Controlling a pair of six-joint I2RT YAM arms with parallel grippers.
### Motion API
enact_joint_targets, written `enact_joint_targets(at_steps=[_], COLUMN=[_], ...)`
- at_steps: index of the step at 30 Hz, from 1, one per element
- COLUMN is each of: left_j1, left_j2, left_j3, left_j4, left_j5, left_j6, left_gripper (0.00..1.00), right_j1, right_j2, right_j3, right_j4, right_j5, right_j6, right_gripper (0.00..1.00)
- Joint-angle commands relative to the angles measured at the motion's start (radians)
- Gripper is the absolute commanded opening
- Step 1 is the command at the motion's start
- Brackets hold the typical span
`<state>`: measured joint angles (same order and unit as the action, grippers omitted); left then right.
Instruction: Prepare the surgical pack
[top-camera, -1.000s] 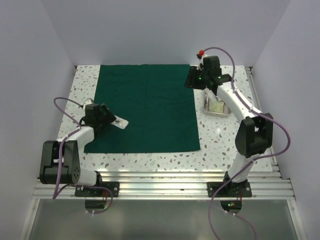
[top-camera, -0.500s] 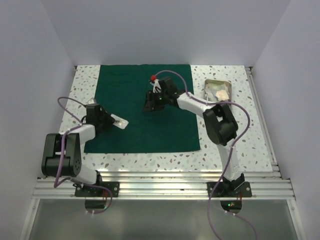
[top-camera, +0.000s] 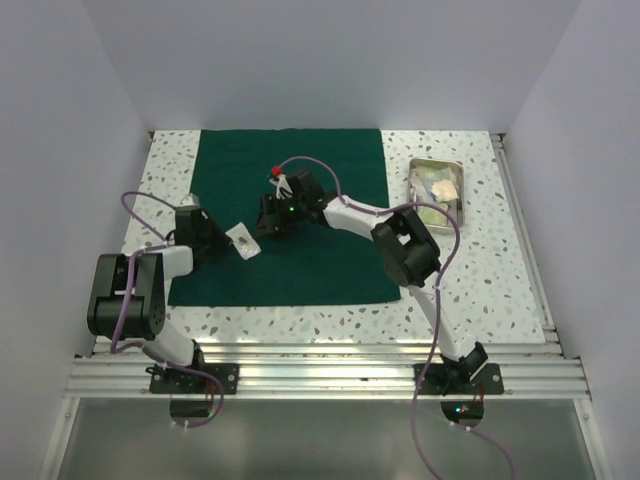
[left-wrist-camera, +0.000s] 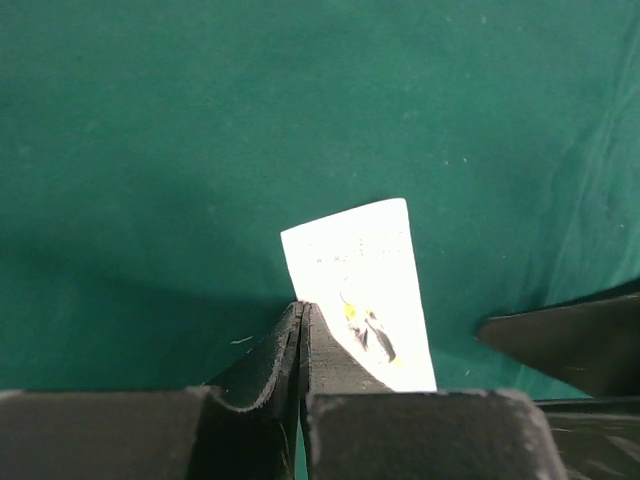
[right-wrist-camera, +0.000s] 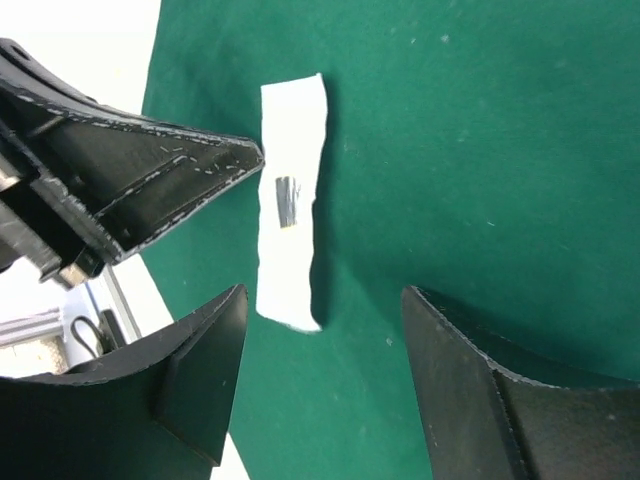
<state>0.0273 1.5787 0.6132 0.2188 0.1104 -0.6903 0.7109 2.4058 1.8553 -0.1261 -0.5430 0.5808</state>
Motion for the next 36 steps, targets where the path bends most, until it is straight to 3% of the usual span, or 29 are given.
enact_joint_targets(at_steps=[1,8,20,25,28,31,32,33,36], left_j1=[0.008,0.005,-0.016,-0.018,-0.018,-0.018,-0.018,-0.018,-0.018], left_j2=[0.014,0.014,0.027,0.026,0.024,0.021,0.015,0.012,-0.048], left_j3=[0.020,0.017,0.014,0.017,0.017,0.017,0.017,0.016,0.028], left_j4=[0.056,0.074,0.096,0.097,0.097,0.096,0.096,0.093,0.045], left_j5=[0.037,0.052,0.058,0.051,0.049,0.054,0.054,0.054,0.008], left_j6=[0.023,0.025,0.018,0.017,0.017,0.017,0.015,0.018,0.034], left_gripper=[0.03,0.00,0.00,0.00,0.00,0.00,0.00,0.00,0.14], right_j1=[0.016,0.033,0.056,0.056,0.058,0.058,0.058,0.058,0.047], right_j2=[0.030,0.042,0.084,0.081,0.079,0.072,0.069,0.053,-0.002], right_j3=[0.058,0.051,0.078,0.059,0.061,0.062,0.061,0.058,0.010], right_j4=[0.049,0.069,0.023,0.059,0.075,0.085,0.083,0.076,0.091], right_j5=[-0.035,-0.051,-0.029,-0.037,-0.041,-0.041,-0.041,-0.032,0.006], right_j6=[0.050,0.074,0.097,0.125,0.137,0.139,0.137,0.134,0.129], right_gripper=[0.66,0.53,0.48,0.25,0.20,0.09,0.01,0.00,0.00])
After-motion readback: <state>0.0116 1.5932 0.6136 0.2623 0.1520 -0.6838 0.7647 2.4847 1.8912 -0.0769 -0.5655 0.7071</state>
